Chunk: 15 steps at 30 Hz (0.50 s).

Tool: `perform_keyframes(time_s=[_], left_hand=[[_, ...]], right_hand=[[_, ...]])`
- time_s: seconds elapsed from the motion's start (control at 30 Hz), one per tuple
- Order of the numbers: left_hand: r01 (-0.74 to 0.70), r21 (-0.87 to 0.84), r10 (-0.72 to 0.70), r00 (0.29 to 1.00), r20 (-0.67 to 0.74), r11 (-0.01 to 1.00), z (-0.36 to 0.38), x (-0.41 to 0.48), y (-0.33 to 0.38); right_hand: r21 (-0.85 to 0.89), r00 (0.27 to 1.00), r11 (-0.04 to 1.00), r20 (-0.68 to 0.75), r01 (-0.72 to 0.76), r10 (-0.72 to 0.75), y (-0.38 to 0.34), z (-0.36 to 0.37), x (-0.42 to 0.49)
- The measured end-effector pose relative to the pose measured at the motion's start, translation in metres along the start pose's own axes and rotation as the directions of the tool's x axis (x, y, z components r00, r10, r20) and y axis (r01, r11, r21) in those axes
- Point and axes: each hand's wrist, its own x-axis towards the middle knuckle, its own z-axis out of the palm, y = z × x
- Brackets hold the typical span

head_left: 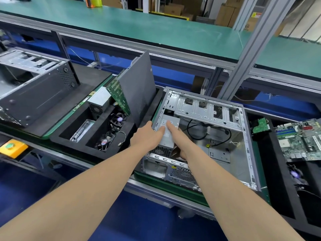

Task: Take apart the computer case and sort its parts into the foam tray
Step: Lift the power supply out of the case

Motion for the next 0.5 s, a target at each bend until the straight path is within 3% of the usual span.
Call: perform_keyframes(time_s=[0.23, 0.4, 0.43, 0.5], left_hand=[[0.024, -0.027, -0.023, 1.000, 0.013, 0.999, -0.001, 0.000, 0.000], [0.042, -0.047, -0.042, 0.999, -0.005, 0.998, 0.000, 0.001, -0.001], [0.045, -0.041, -0.045, 0.999, -0.007, 0.998, 0.001, 0.003, -0.001], [0.057, -0.032, -0.057, 0.998, -0.004, 0.998, 0.003, 0.006, 0.000]], right_hand=[[-0.047, 0.998, 0.997, -0.040, 0.055, -0.057, -0.003, -0.003, -0.003], [-0.284, 0.912, 0.921, -0.235, 0.267, -0.337, -0.004, -0.005, -0.018], [-0.360, 0.887, 0.874, -0.203, 0.327, -0.415, -0.007, -0.010, -0.021], [-0.450, 0.875, 0.780, 0.008, 0.435, -0.484, -0.017, -0.025, -0.023]])
